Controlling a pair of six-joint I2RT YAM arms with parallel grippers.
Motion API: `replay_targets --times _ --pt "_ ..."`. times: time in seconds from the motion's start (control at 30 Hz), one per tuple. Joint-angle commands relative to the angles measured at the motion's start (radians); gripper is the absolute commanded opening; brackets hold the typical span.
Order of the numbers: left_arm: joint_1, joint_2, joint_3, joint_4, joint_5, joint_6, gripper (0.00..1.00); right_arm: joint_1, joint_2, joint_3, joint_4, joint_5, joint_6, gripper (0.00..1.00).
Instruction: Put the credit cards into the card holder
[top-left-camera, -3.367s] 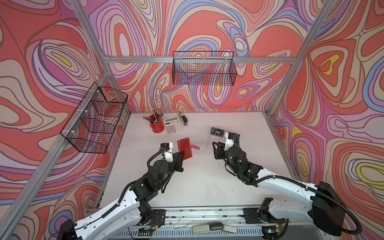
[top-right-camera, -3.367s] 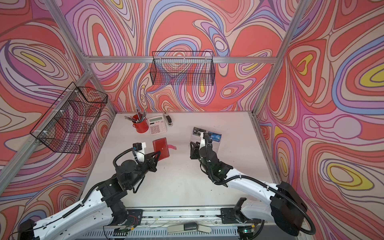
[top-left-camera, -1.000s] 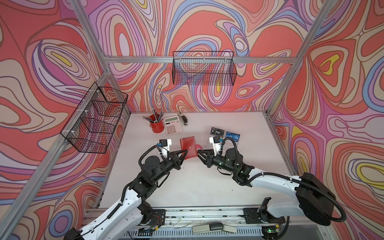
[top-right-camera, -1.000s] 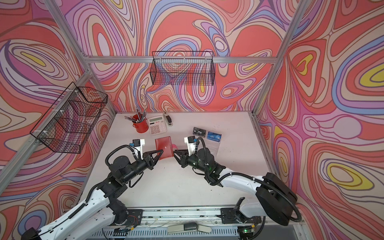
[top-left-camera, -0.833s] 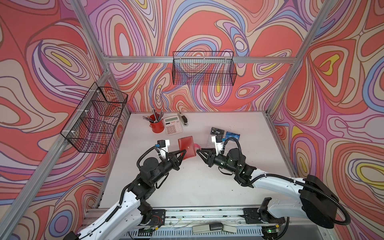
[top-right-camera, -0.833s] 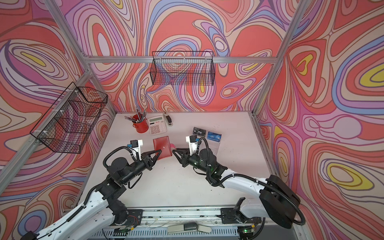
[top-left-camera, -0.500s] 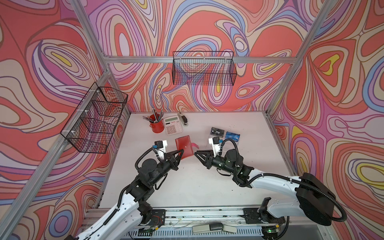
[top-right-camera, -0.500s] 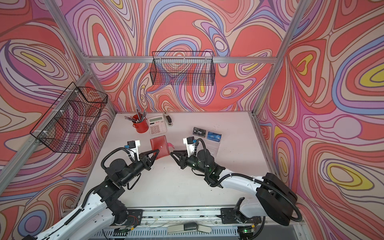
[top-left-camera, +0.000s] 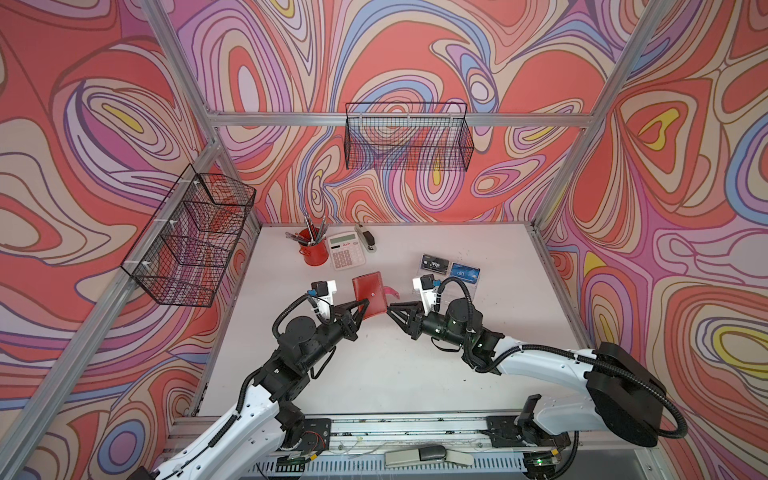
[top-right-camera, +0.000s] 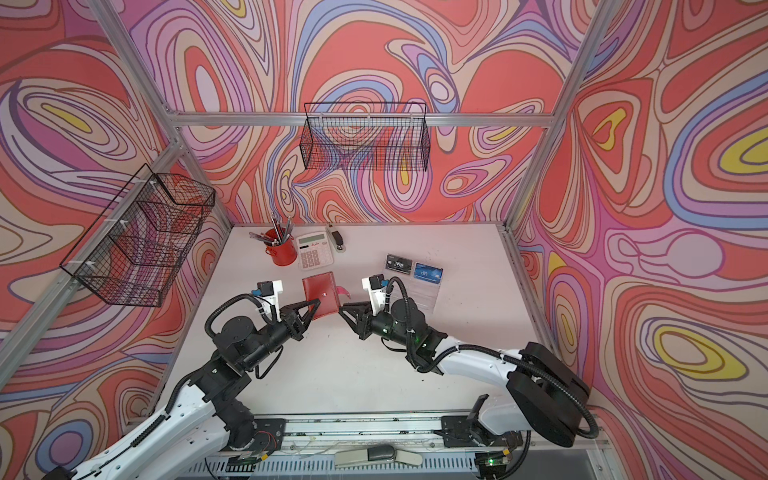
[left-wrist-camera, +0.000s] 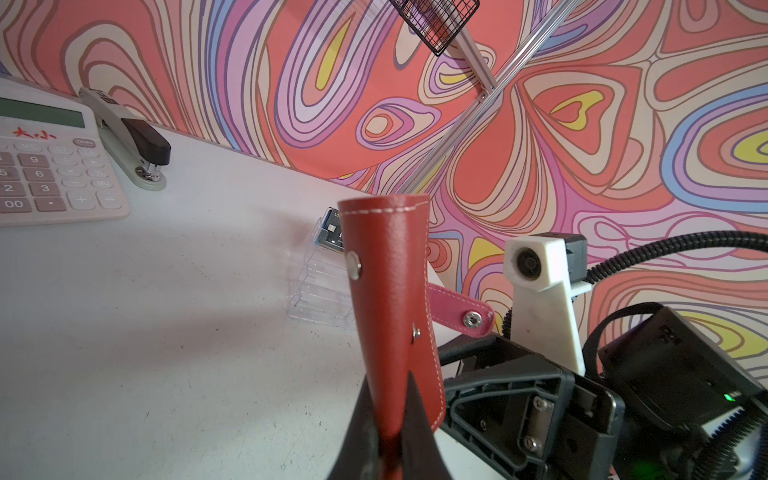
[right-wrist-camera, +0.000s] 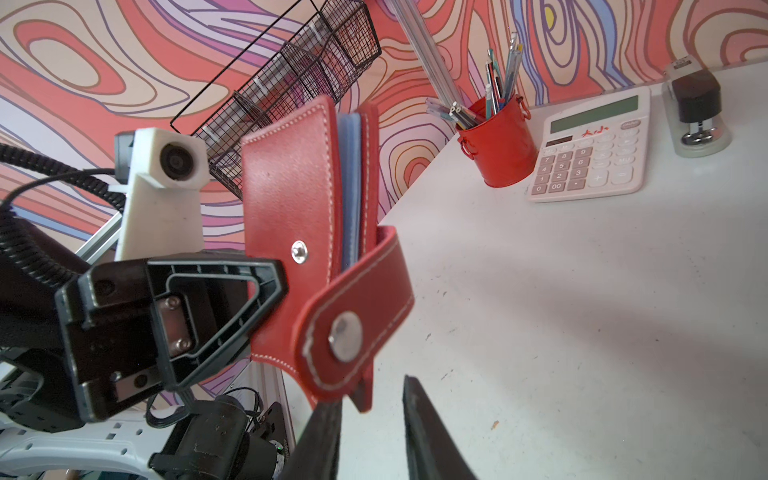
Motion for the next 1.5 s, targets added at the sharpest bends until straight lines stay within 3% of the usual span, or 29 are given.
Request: replay_targets --times 0.0,0.63,0.93,1.0,1.2,1.33,1.4,1.47 --pt "0.004 0.007 0.001 0.043 0.027 0.009 0.0 0.004 -0.014 0.013 0.033 -0.037 -0.002 0.3" --pt "0.004 0.038 -0.004 0.096 0.079 0.001 0.0 0.003 -0.027 -0.001 0.063 -0.054 0.006 0.49" --pt "0.004 0.092 -0.011 0.204 0.196 -0.028 0.0 0.003 -0.037 -0.01 0.058 -0.03 0.001 0.5" --pt "0.004 0.102 -0.009 0.217 0.212 -0.031 0.0 0.003 -0.048 -0.011 0.055 -0.025 -0.004 0.46" --pt "0.004 0.11 0.021 0.14 0.187 -0.017 0.0 0.003 -0.081 -0.015 0.024 0.01 -0.035 0.14" --pt "0.004 0.1 0.031 0.074 0.122 -0.001 0.35 0.003 -0.09 -0.001 -0.021 0.046 -0.058 0.0" --pt "0.004 0.089 0.04 0.015 0.062 0.005 0.56 0.003 -0.085 0.018 -0.063 0.081 -0.063 0.0" --pt "0.004 0.075 0.065 -0.09 -0.034 0.009 0.7 0.005 -0.07 0.057 -0.149 0.15 -0.067 0.0"
